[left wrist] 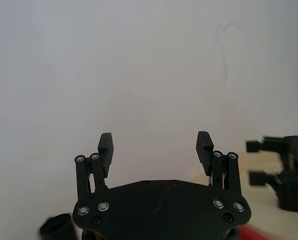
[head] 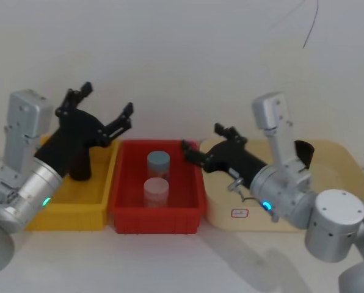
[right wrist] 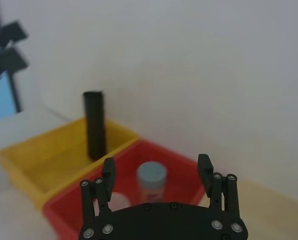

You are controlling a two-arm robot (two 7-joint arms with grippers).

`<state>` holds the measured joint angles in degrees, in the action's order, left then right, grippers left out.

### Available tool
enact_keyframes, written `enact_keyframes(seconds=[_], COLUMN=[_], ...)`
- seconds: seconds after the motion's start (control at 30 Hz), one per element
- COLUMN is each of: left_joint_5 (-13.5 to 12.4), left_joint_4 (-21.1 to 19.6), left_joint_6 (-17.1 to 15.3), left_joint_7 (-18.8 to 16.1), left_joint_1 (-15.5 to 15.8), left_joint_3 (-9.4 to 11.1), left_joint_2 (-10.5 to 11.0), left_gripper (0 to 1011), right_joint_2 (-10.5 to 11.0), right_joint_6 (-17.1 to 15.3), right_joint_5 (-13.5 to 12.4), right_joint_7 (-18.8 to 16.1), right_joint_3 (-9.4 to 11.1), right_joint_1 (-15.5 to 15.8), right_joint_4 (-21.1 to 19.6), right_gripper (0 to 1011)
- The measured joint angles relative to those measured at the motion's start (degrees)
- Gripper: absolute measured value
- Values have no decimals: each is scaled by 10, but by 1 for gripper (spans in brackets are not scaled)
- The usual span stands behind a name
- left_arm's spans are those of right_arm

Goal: Pick up the garbage bag with the one hand and transfer it to the other hand.

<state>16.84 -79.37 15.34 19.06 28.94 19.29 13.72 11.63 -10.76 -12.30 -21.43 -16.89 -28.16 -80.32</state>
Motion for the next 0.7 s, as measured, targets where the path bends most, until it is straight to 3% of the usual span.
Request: enact_keyframes(seconds=[0.23, 0.7], left_joint_5=[-23, -62], left_joint_4=[-17, -37], left_joint_6=[-9, -26], left_joint_7=[-40, -105], left_joint_1=[-18, -45], left_joint_3=[-25, -69], left_joint_2=[14, 35], left_gripper=[1002, 1002], right_joint_2=[-6, -19], right_joint_6=[-18, -35], right_joint_5=[8, 11], right_joint_7=[-17, -21], right_joint_3=[-35, -65], right_joint_1=[-9, -22], right_joint_4=[24, 69], right_gripper=[1001, 1001])
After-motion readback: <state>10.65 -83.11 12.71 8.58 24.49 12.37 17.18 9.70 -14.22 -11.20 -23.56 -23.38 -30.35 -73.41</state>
